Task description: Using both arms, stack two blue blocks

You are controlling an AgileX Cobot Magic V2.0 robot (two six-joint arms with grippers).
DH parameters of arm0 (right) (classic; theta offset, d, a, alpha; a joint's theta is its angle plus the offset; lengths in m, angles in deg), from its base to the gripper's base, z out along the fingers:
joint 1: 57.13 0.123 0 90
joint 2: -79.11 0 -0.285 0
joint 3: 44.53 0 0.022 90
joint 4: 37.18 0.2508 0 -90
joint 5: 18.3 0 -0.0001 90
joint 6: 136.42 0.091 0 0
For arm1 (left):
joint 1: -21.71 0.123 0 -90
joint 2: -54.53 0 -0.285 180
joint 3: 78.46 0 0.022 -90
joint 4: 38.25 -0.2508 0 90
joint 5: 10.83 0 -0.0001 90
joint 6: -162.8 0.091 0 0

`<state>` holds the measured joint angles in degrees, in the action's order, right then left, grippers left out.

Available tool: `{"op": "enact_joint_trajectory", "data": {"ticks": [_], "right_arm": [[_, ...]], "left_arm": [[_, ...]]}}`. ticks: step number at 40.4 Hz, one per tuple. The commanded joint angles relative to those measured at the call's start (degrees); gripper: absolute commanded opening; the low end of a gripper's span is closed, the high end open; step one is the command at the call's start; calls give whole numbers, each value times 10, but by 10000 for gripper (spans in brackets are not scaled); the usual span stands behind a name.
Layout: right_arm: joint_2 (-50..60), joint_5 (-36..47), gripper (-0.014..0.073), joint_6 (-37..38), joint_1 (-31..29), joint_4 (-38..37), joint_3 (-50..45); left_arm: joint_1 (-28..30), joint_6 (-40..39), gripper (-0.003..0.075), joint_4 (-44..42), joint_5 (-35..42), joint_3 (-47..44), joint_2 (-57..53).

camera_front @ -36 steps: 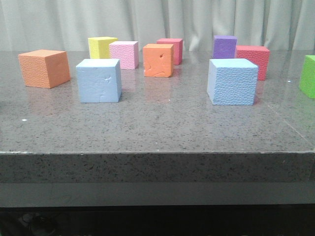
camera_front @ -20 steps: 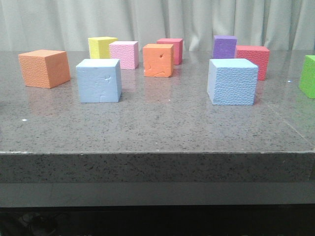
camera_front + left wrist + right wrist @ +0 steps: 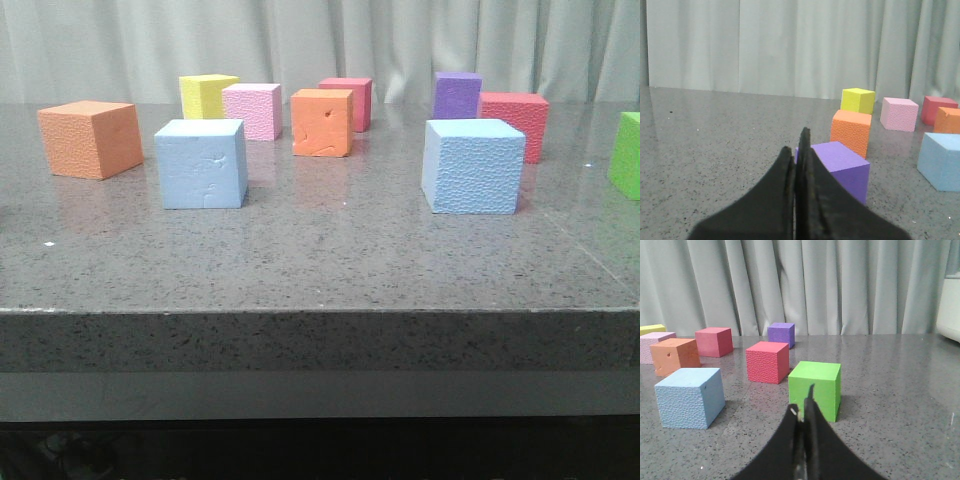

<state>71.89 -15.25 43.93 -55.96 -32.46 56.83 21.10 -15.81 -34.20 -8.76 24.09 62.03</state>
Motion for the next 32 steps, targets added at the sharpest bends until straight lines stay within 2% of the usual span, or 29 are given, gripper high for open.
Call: {"op": "enact_joint_trajectory", "data": {"ticks": [1,11,21,24,32], "right_arm": [[11,28,-69,1,-1,-3,49],[-29,-133,-69,0,-1,-13,209],[-162,-303,-69,0,-1,-13,360],[-204,-347,-69,0,-1,-13,381],[-271,-369,-69,0,-1,-13,380]], "left_arm": [[-2,-5,-18,5,35,35,-12],[-2,-5,-18,5,-137,236,34],[-2,-5,-18,5,-317,423,164],[-2,-5,-18,5,-340,436,196],[-2,-5,-18,5,-349,427,239]]}}
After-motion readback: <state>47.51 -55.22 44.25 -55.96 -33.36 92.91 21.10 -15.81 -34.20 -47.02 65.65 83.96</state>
